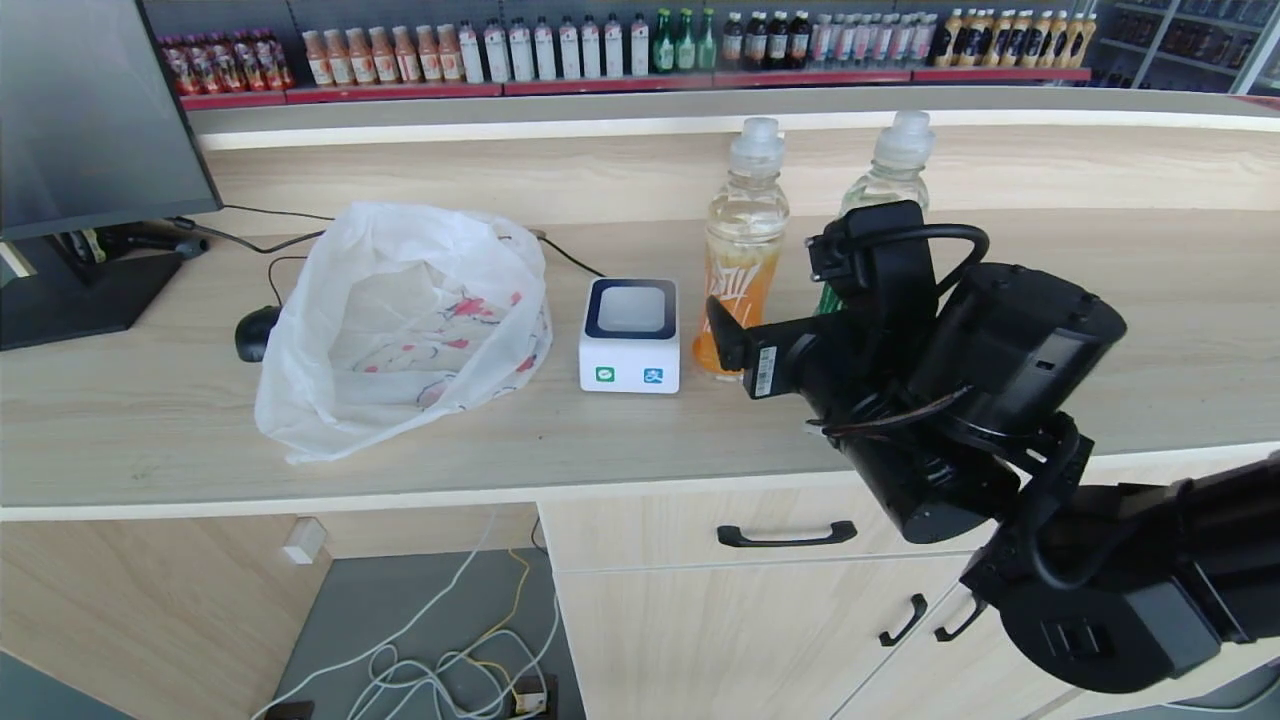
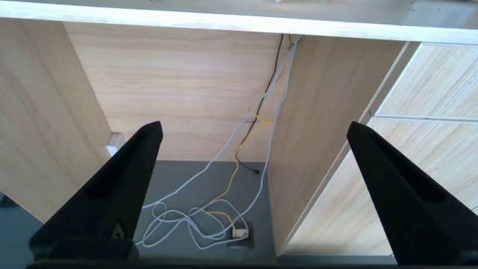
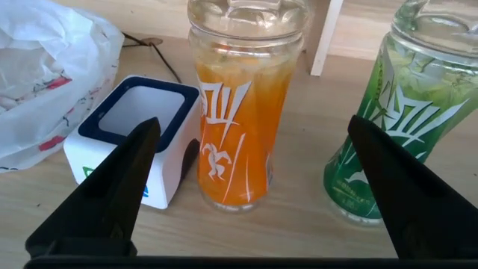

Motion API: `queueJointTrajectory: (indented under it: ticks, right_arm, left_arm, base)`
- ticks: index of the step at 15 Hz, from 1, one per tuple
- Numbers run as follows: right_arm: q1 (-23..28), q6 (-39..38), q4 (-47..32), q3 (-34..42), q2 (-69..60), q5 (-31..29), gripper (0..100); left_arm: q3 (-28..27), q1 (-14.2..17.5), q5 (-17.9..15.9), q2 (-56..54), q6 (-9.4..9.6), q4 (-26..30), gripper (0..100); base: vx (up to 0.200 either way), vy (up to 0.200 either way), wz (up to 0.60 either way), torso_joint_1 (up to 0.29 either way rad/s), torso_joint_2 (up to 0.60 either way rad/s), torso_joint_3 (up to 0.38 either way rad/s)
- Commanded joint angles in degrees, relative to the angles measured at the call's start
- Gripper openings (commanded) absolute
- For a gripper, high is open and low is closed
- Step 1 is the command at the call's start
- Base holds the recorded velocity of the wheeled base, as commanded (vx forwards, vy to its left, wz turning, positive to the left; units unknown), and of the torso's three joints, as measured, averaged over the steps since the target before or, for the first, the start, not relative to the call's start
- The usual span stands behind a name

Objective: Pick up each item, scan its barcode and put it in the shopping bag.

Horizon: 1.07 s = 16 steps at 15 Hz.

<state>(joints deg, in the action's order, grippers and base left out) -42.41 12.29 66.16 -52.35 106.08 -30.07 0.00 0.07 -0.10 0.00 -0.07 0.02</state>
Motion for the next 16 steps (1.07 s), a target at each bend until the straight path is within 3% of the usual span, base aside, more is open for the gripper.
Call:
queueJointTrajectory:
  ticks: [1,16]
  right_arm:
    - [1.1,-0.4,0.1,-1.1,1.6,1.2,100]
    - [4.1,-1.7,-0.1,-11.0,8.4,5.3,100]
  left_arm:
    - [0.0,-0.1,0.0,0.0,-0.01,0.1,100]
    - [0.0,0.0,0.0,0.0,-0.01,0.1,100]
  base:
    - [0.000,0.000,0.00,0.000,0.00,0.000]
    - [0.000,0.000,0.00,0.000,0.00,0.000]
